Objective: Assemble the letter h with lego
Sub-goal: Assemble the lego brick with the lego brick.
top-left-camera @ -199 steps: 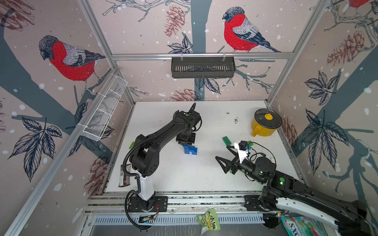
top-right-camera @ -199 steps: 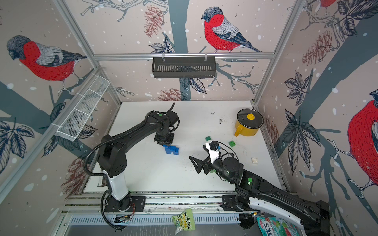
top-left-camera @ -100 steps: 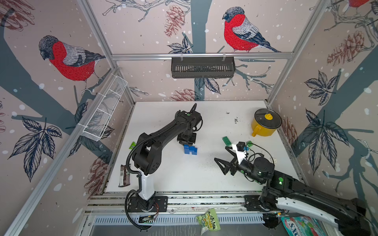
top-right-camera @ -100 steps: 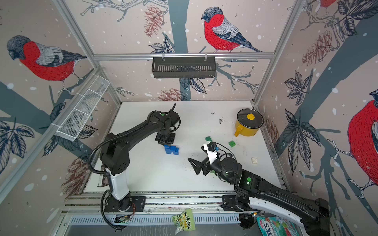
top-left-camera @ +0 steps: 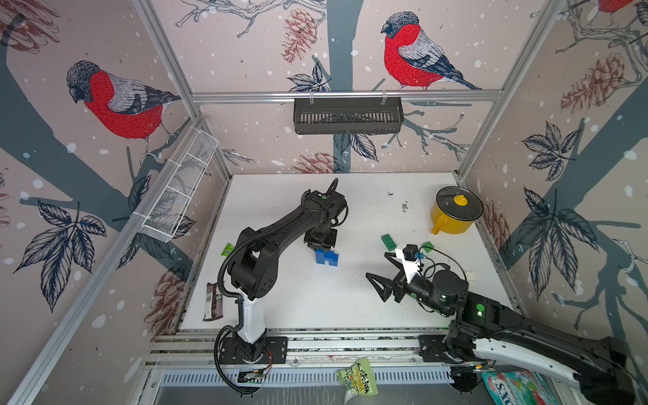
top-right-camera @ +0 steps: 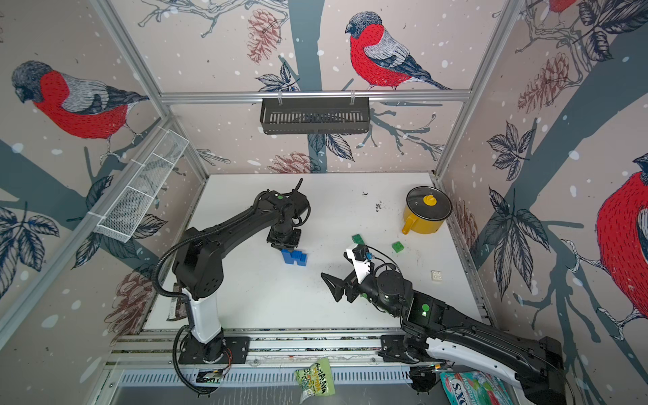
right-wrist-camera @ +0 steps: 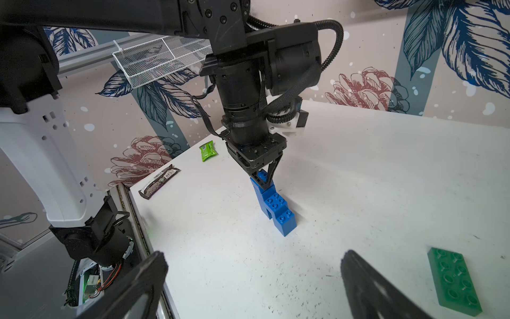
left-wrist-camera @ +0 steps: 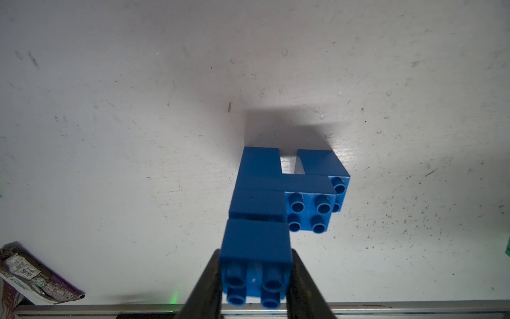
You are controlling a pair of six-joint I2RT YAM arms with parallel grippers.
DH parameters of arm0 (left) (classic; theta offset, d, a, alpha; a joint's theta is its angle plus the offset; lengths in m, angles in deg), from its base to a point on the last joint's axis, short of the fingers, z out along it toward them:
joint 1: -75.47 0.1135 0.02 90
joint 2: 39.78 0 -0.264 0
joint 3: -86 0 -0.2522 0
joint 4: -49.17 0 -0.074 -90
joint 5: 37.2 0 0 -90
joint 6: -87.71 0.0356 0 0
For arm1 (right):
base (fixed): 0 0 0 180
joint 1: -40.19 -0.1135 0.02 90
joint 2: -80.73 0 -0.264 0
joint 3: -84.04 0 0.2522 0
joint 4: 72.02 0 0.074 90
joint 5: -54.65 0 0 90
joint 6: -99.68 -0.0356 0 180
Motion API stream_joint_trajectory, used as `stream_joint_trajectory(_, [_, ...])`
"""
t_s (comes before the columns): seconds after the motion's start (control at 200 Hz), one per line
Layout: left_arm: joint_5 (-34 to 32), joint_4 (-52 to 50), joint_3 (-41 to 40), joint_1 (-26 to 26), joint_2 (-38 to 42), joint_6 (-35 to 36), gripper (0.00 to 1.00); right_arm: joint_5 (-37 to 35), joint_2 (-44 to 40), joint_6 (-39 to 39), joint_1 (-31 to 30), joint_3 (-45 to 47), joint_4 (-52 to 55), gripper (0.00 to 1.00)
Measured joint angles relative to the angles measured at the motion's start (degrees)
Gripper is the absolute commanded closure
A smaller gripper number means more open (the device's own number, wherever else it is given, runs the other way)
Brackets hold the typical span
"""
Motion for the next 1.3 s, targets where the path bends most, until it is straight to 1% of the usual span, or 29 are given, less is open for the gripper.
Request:
stream_joint_trajectory(0.62, [0.48,0.52,-1.62,0.00,-0.39,0.07,1.00,-1.03,0.98,0.17,-1.57,-0.90,0.39,0.00])
stream_joint_trajectory(0.9, [2.05,0.37,-2.64,0.09,-0.50,0.07,1.00,-1.70,1.51,0.68,-2.27,-1.07,0.44,0.00])
stream_joint_trajectory(1.301, [2.47,-4.11,3.17,0.46,-3.65,0.07,1.00,-2.29,1.62,1.27,-2.97,-1.31,0.83,0.01])
